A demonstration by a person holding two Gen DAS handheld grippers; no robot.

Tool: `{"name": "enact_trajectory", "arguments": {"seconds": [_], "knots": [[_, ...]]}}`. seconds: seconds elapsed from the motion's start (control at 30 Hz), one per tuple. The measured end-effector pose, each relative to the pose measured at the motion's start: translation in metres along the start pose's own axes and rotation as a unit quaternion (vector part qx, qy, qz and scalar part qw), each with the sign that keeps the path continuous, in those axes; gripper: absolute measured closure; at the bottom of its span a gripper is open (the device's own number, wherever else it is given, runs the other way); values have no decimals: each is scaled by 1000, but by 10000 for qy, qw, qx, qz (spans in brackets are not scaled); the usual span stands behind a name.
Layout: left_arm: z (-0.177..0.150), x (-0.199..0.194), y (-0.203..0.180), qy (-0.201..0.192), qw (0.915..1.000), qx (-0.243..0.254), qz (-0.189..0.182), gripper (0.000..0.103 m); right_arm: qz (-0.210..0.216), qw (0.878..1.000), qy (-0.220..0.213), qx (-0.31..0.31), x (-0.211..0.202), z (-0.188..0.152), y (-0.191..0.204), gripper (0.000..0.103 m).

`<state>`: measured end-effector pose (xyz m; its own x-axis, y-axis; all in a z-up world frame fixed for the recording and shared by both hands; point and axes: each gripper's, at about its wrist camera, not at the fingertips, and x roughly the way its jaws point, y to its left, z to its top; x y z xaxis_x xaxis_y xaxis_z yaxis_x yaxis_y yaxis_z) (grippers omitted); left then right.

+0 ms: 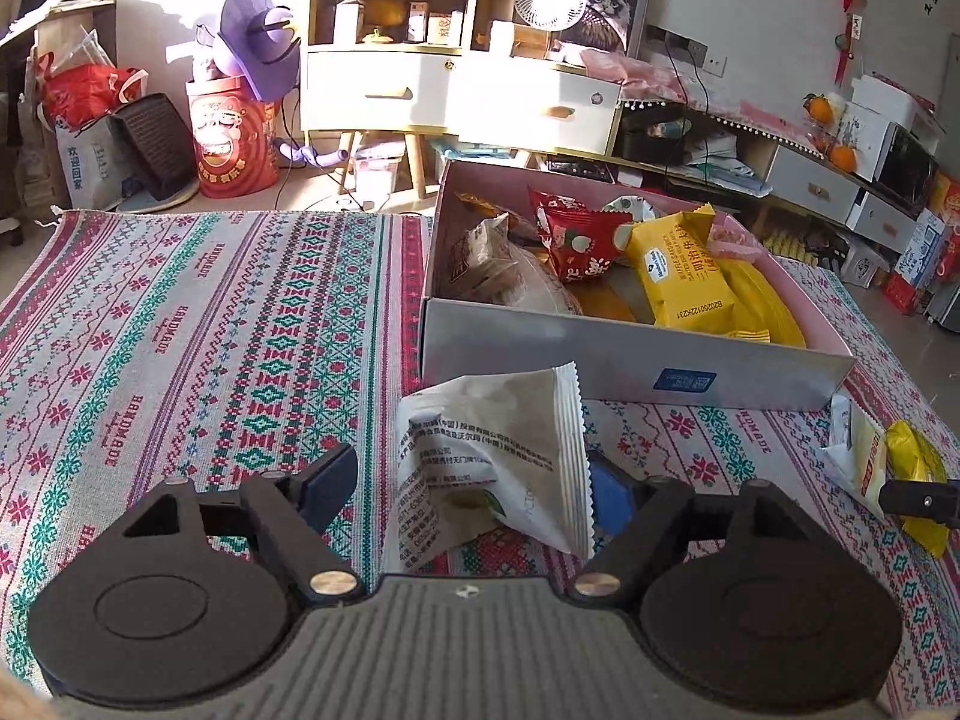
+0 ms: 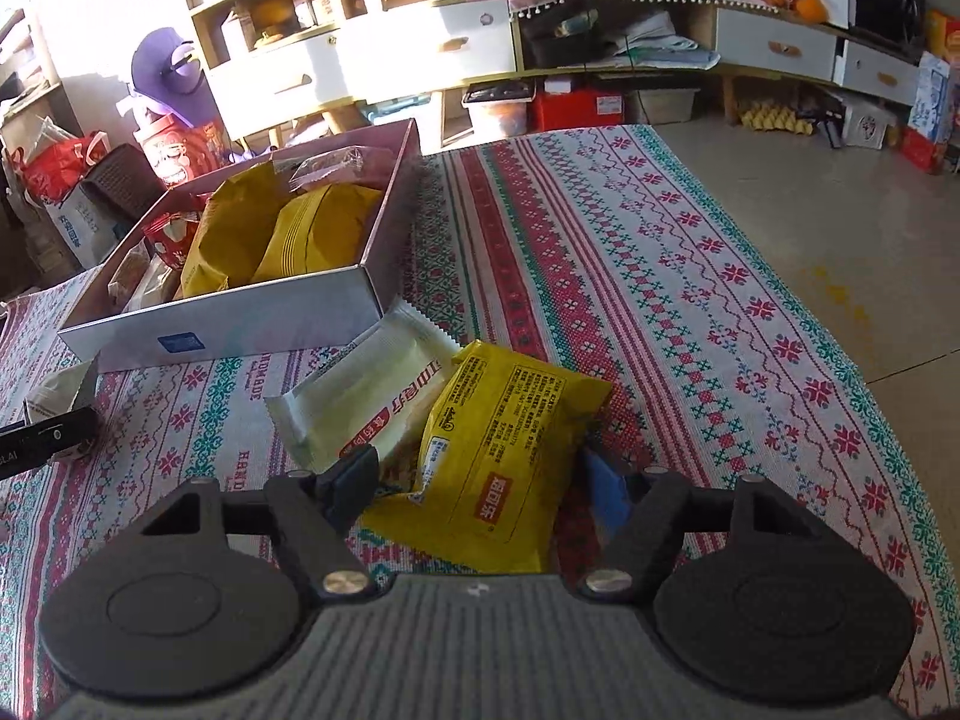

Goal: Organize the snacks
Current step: 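Grasp the white wafer packet with the left tool while the right tool grasps the yellow bag, then carry the wafer packet and yellow bag into the box and open both tools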

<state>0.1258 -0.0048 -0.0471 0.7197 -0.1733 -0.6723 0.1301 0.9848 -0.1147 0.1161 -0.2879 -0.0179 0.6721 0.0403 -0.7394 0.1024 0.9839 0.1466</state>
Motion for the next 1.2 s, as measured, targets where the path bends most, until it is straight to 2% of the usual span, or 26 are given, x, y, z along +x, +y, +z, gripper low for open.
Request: {"name": "enact_trajectory", "arguments": {"seconds": [0.1,0.2,0.43,0.57,1.2], "knots": [[0,-1,4,50,9998,-168,-115,31,-42,10000,3,-18,-3,0,0,50],[1,-2,2,82,9997,-165,-139,35,-59,10000,31,23,-4,1,-1,56],[3,-4,5,134,9997,-178,-116,44,-131,9999,88,-39,-5,2,1,57],[4,-8,8,122,9995,-237,-180,45,-143,9999,86,-5,-8,4,1,57],[12,-38,-1,-196,9991,97,-374,45,32,9997,-248,-51,-27,22,15,57]]}}
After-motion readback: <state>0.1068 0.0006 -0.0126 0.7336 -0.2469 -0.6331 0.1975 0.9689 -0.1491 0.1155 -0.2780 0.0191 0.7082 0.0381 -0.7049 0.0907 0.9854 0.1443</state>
